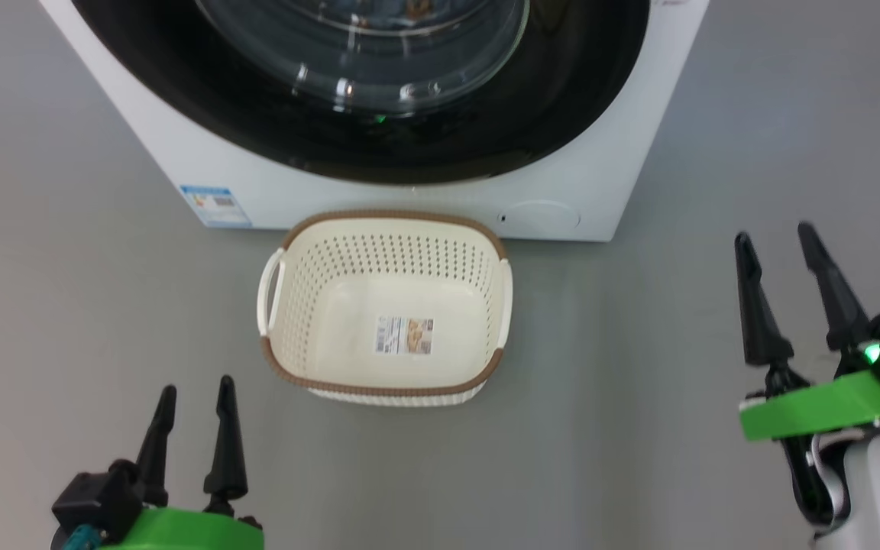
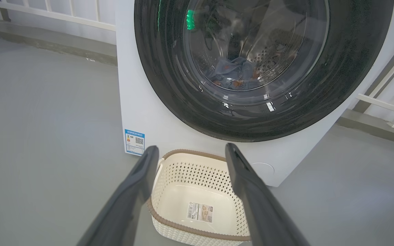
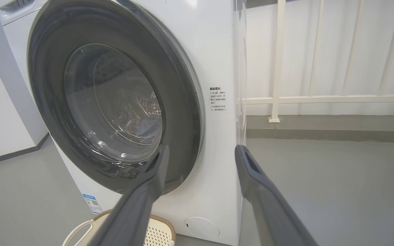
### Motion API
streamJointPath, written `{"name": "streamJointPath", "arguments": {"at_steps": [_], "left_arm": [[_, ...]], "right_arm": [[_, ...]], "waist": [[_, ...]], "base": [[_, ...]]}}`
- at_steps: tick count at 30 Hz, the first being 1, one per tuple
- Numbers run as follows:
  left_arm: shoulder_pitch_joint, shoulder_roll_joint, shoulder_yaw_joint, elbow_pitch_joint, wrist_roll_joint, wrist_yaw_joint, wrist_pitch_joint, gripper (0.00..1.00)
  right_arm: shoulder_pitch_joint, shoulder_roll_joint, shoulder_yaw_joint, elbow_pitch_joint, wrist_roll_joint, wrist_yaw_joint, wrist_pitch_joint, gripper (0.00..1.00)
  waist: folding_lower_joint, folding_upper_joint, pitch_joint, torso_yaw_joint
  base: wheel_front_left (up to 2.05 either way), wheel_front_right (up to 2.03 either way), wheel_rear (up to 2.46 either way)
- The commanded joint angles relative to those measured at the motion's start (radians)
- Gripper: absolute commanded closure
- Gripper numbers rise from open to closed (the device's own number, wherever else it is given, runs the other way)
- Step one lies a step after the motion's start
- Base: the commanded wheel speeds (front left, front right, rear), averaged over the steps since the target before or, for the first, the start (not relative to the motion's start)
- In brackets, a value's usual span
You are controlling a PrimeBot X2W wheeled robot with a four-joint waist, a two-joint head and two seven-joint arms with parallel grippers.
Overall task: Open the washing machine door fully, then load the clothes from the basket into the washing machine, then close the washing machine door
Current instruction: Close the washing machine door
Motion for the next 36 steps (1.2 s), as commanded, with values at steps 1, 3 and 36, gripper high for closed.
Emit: {"name": "streamJointPath", "arguments": {"at_steps": [1,3,36], "left_arm": [[0.006,0.018,0.039,-0.014,0.015,-0.001,-0.008,0.00],[0.022,0.018,0.051,-0.006,0.027,-0.003,-0.008,0.00],[0.131,0.018,0.092,0.079,0.076,-0.040,-0.008,0.00]], "right_arm": [[0.014,0.007,0.018,-0.031,-0.002,-0.006,0.003,0.00],[0.056,0.022,0.003,-0.031,-0.002,-0.006,0.003,0.00],[0.324,0.078,-0.082,0.068,-0.082,-0.006,0.003,0.00]], "waist": [[0.0000,0.0000,-0.088,-0.054],[0.0000,0.0000,-0.112,-0.060],[0.0000,0.0000,-0.277,-0.079]], "base": [[0.00,0.00,0.00],[0.00,0.00,0.00],[0.00,0.00,0.00]]}}
